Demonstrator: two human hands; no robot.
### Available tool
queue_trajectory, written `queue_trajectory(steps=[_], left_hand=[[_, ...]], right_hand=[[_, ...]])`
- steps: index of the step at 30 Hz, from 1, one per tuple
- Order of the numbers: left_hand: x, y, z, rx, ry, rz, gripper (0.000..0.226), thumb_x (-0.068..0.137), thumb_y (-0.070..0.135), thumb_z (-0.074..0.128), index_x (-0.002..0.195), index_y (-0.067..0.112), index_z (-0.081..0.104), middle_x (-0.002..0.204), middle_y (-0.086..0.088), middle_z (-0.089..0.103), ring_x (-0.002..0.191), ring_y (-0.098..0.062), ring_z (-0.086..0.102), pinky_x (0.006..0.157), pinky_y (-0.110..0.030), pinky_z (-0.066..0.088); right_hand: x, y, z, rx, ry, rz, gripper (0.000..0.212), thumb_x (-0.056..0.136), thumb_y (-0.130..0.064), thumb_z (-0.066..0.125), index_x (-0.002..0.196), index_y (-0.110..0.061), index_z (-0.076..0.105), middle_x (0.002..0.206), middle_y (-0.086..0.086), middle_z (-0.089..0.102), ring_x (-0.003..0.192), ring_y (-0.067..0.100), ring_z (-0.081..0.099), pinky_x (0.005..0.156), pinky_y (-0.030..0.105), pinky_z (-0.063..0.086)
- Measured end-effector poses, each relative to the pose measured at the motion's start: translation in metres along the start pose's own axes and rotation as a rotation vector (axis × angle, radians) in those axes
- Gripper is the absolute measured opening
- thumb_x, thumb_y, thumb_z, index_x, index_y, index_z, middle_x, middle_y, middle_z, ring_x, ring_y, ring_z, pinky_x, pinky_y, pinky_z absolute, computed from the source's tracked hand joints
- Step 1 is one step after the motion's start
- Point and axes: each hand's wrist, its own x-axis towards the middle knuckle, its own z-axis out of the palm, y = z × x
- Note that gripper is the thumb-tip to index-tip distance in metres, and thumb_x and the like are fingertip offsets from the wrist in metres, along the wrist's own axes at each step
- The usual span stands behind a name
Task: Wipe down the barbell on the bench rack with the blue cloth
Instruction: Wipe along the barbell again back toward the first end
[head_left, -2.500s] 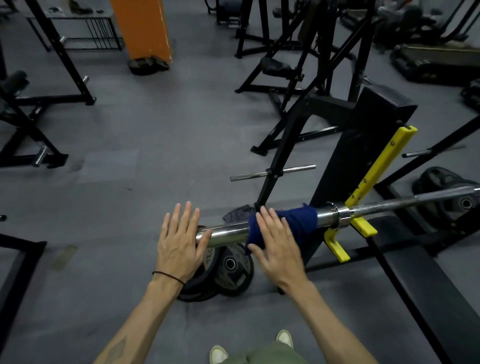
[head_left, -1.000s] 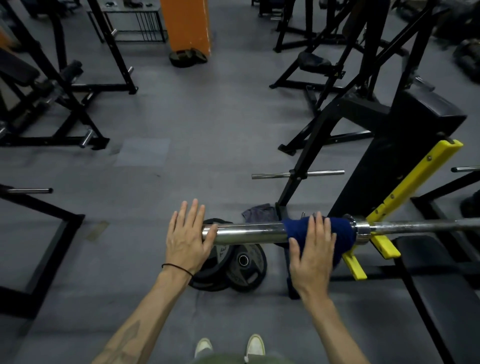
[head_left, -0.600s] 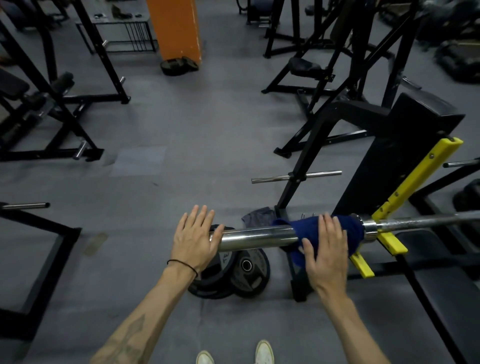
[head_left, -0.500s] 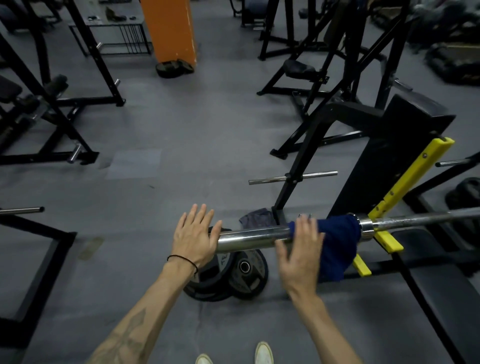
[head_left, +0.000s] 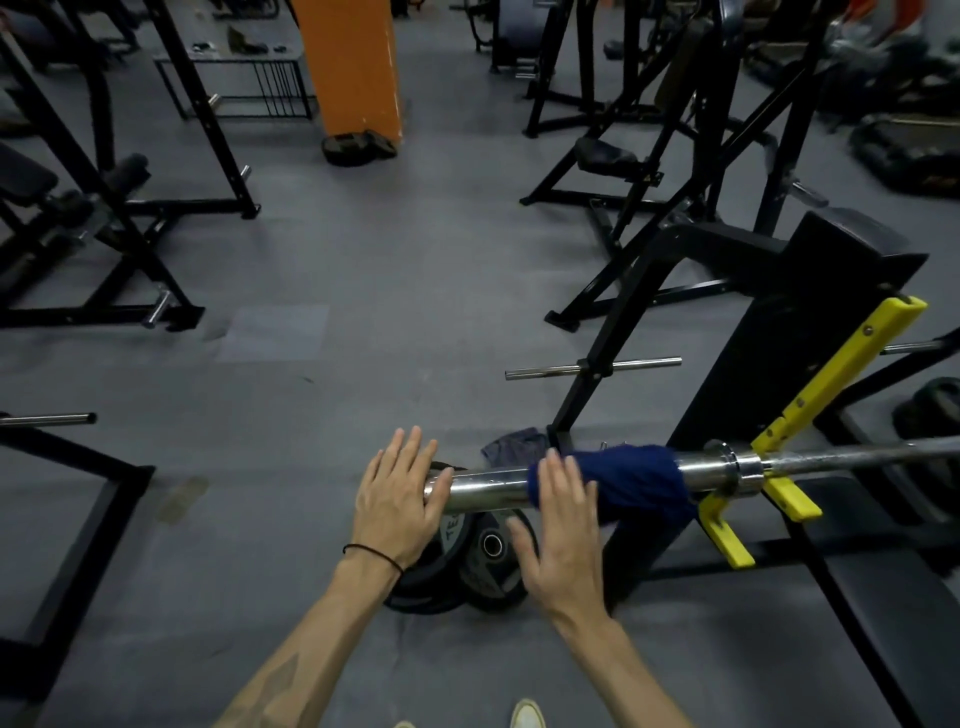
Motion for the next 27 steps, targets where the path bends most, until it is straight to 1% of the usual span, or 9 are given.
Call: queue_trajectory(steps=[3, 8, 10, 13, 16, 19, 22, 24, 27], left_hand=[[-0.002, -0.004, 0.001, -0.002, 0.014, 0.007, 0.067, 0.103, 0.057, 0.021, 0.142, 0.015, 0.056, 0.151, -0.006, 0.049, 0.145, -0.025, 0.038, 0.116, -0.043, 0.034], [-0.001, -0.004, 0.005, -0.015, 0.038, -0.003, 0.059, 0.102, 0.049, 0.03, 0.14, 0.014, 0.058, 0.148, -0.008, 0.052, 0.143, -0.027, 0.042, 0.113, -0.046, 0.04], [-0.001, -0.004, 0.006, -0.011, 0.041, 0.008, 0.058, 0.102, 0.048, 0.031, 0.139, 0.014, 0.059, 0.148, -0.009, 0.053, 0.142, -0.027, 0.043, 0.112, -0.046, 0.041], [-0.003, -0.008, 0.005, 0.008, 0.03, 0.026, 0.059, 0.103, 0.05, 0.027, 0.144, 0.017, 0.054, 0.151, -0.007, 0.049, 0.144, -0.026, 0.039, 0.114, -0.044, 0.036], [-0.003, -0.009, 0.004, 0.0, 0.033, 0.033, 0.06, 0.103, 0.051, 0.026, 0.145, 0.018, 0.052, 0.151, -0.006, 0.049, 0.145, -0.025, 0.039, 0.114, -0.044, 0.036], [-0.001, -0.008, 0.005, -0.009, 0.047, 0.032, 0.057, 0.102, 0.048, 0.03, 0.142, 0.017, 0.057, 0.149, -0.007, 0.052, 0.143, -0.026, 0.042, 0.112, -0.044, 0.038], [0.001, -0.009, 0.006, -0.018, 0.05, 0.043, 0.055, 0.102, 0.046, 0.032, 0.137, 0.016, 0.061, 0.147, -0.007, 0.054, 0.142, -0.026, 0.043, 0.113, -0.043, 0.035], [0.002, -0.01, 0.008, -0.021, 0.048, 0.058, 0.055, 0.102, 0.046, 0.031, 0.137, 0.015, 0.061, 0.146, -0.008, 0.054, 0.142, -0.025, 0.043, 0.114, -0.041, 0.032], [0.0, -0.011, 0.009, -0.047, 0.061, 0.062, 0.055, 0.102, 0.045, 0.032, 0.137, 0.015, 0.061, 0.146, -0.007, 0.055, 0.141, -0.025, 0.044, 0.114, -0.042, 0.034]], right_hand=[[0.003, 0.039, -0.018, -0.131, -0.048, -0.16, 0.064, 0.11, -0.049, 0.031, 0.16, -0.008, 0.034, 0.171, 0.004, 0.024, 0.158, 0.022, 0.021, 0.126, 0.05, 0.02], [0.006, 0.027, -0.017, 0.028, 0.119, 0.206, 0.07, 0.108, -0.052, 0.031, 0.161, -0.007, 0.03, 0.171, 0.004, 0.022, 0.16, 0.023, 0.012, 0.128, 0.054, 0.01], [0.001, -0.008, 0.002, 0.075, 0.029, 0.094, 0.075, 0.106, -0.056, 0.032, 0.162, -0.007, 0.026, 0.172, 0.006, 0.019, 0.16, 0.024, 0.01, 0.13, 0.047, 0.003], [-0.002, 0.006, -0.002, -0.024, -0.077, -0.173, 0.069, 0.108, -0.053, 0.034, 0.161, -0.009, 0.032, 0.171, 0.003, 0.024, 0.158, 0.023, 0.019, 0.127, 0.05, 0.015], [0.003, 0.055, -0.027, -0.057, 0.065, 0.04, 0.061, 0.109, -0.046, 0.032, 0.159, -0.011, 0.037, 0.17, -0.001, 0.026, 0.158, 0.019, 0.02, 0.123, 0.059, 0.022], [0.005, 0.036, -0.02, 0.053, 0.157, 0.277, 0.066, 0.107, -0.049, 0.033, 0.162, -0.011, 0.029, 0.172, -0.001, 0.019, 0.16, 0.019, 0.01, 0.127, 0.06, 0.012], [-0.004, -0.014, 0.003, 0.056, -0.029, -0.008, 0.074, 0.107, -0.056, 0.032, 0.163, -0.008, 0.022, 0.173, 0.004, 0.014, 0.16, 0.024, 0.008, 0.129, 0.045, 0.004], [-0.009, -0.01, 0.0, -0.012, -0.109, -0.218, 0.068, 0.108, -0.053, 0.036, 0.161, -0.009, 0.032, 0.171, 0.004, 0.023, 0.158, 0.023, 0.019, 0.128, 0.043, 0.012], [0.0, 0.012, -0.026, -0.008, 0.041, -0.116, 0.053, 0.109, -0.046, 0.037, 0.141, -0.012, 0.062, 0.154, -0.005, 0.049, 0.142, 0.019, 0.047, 0.116, 0.053, 0.035]])
